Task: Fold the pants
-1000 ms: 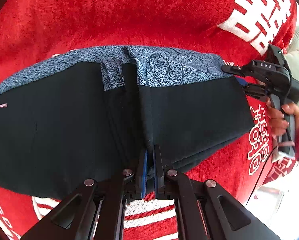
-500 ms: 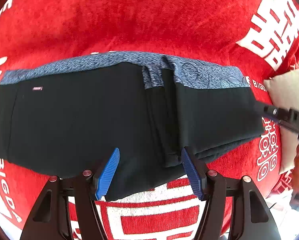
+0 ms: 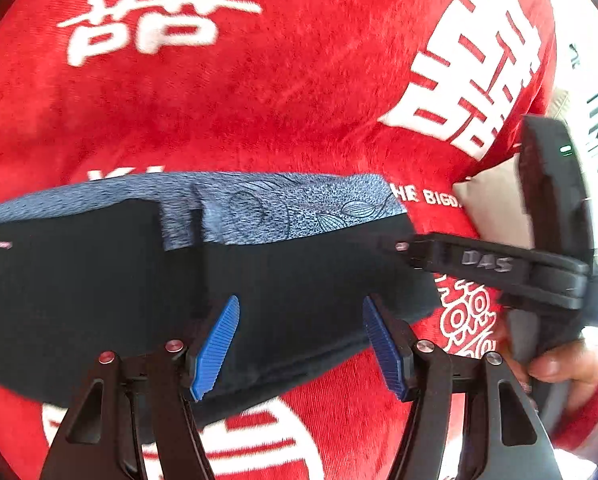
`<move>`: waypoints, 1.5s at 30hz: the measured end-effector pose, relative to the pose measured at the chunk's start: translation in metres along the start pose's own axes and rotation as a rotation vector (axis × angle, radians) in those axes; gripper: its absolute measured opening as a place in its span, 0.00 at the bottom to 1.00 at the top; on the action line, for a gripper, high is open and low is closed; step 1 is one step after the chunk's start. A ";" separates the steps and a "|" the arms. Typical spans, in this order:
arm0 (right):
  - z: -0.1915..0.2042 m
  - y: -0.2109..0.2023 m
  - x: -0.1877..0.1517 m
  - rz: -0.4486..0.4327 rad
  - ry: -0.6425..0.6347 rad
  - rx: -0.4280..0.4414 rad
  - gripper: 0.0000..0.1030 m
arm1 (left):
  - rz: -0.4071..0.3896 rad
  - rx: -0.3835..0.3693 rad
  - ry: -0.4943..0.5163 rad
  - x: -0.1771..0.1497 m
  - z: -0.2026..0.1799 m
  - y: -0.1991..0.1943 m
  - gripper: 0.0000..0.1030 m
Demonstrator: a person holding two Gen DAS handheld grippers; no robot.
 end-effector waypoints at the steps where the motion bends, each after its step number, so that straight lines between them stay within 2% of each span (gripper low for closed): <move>1: -0.007 -0.002 0.000 0.002 0.023 -0.006 0.34 | 0.018 0.028 0.001 -0.002 0.005 0.011 0.63; 4: -0.023 -0.001 -0.009 0.024 0.084 0.006 0.34 | 0.066 0.107 -0.026 -0.013 0.031 0.033 0.63; 7: -0.034 0.007 -0.022 0.037 0.129 0.035 0.34 | 0.053 0.074 -0.006 -0.021 0.038 0.029 0.63; 10: -0.034 0.006 -0.024 0.011 0.138 0.038 0.34 | 0.070 0.130 0.007 -0.027 0.043 0.021 0.63; 13: -0.031 0.004 -0.024 0.018 0.140 0.032 0.34 | 0.080 0.141 -0.090 -0.034 0.060 0.009 0.64; 15: -0.023 0.002 -0.026 0.024 0.109 0.020 0.34 | 0.070 0.142 -0.143 -0.036 0.072 -0.001 0.65; 16: -0.020 0.001 -0.028 0.026 0.088 0.011 0.35 | 0.061 0.154 -0.161 -0.038 0.075 -0.006 0.71; 18: -0.012 -0.001 -0.032 0.034 0.039 -0.017 0.39 | 0.039 0.213 -0.175 -0.038 0.083 -0.016 0.71; 21: 0.001 -0.003 -0.038 0.035 -0.014 -0.057 0.48 | 0.032 0.247 -0.205 -0.042 0.092 -0.026 0.71; 26: 0.030 0.003 -0.047 0.051 -0.126 -0.113 0.49 | 0.060 0.313 -0.258 -0.053 0.111 -0.034 0.71; 29: 0.053 0.011 -0.051 0.067 -0.218 -0.138 0.54 | 0.054 0.341 -0.275 -0.059 0.122 -0.042 0.71; 38: 0.110 0.041 -0.059 0.104 -0.353 -0.112 0.58 | 0.047 0.340 -0.370 -0.073 0.154 -0.053 0.71; 40: 0.114 0.058 -0.067 0.151 -0.381 -0.122 0.66 | 0.045 0.338 -0.390 -0.075 0.161 -0.054 0.71; 41: 0.112 0.065 -0.073 0.179 -0.390 -0.141 0.66 | 0.043 0.335 -0.399 -0.075 0.165 -0.054 0.71; 45: 0.116 0.073 -0.080 0.181 -0.441 -0.184 0.74 | 0.016 0.294 -0.459 -0.080 0.185 -0.062 0.71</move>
Point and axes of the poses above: each gripper's, at about its wrist camera, not at the fingertips, and y roughly the way its jaws point, z to its left, x to its top, the point moved 9 cm from there along y, roughly the way its jaws point, and after that the axes turned 5 degrees about -y, right-handed, at the moved point
